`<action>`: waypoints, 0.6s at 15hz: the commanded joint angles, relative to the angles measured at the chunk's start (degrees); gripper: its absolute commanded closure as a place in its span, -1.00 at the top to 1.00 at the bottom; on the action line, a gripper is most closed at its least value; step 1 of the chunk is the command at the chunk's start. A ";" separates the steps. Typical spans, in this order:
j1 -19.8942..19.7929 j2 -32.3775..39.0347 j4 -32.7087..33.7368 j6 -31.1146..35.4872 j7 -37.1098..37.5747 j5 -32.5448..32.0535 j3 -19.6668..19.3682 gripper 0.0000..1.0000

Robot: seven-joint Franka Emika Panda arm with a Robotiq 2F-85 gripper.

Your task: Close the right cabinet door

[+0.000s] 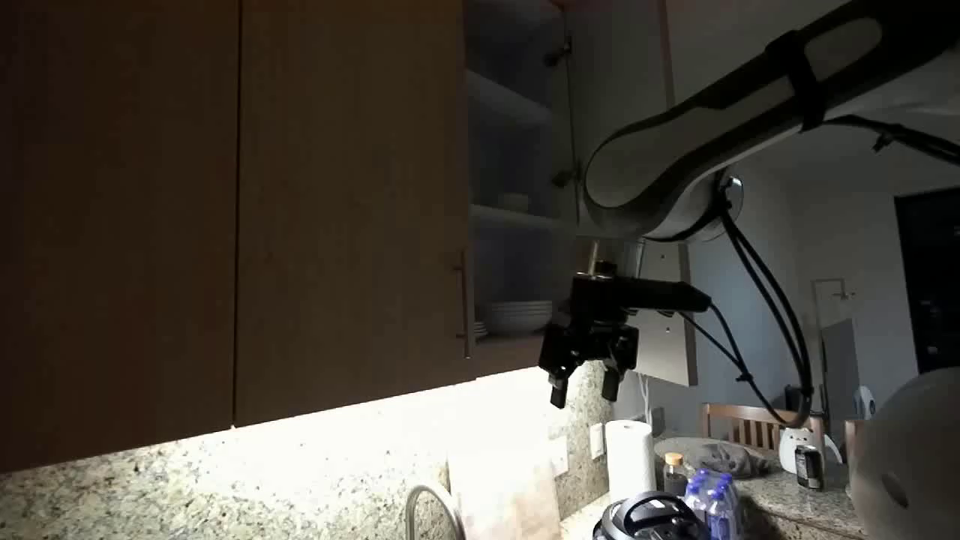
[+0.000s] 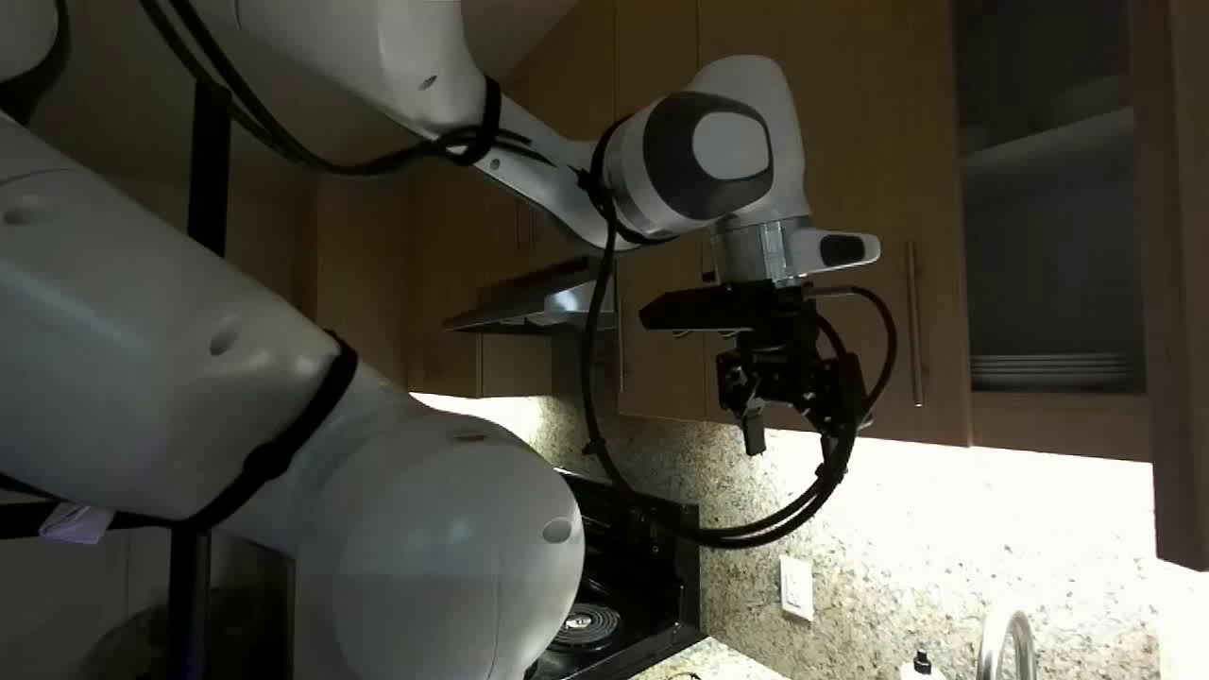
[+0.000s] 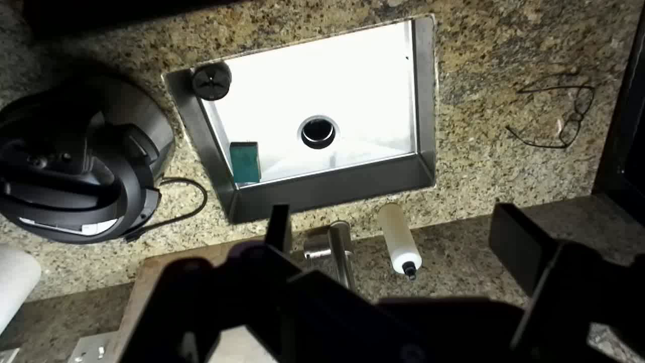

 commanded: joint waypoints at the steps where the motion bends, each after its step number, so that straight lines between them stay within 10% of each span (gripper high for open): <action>1: -0.36 0.15 -0.87 -0.77 -0.29 0.33 0.30 1.00; 9: -0.35 0.86 -2.92 -0.76 -0.30 0.34 0.31 1.00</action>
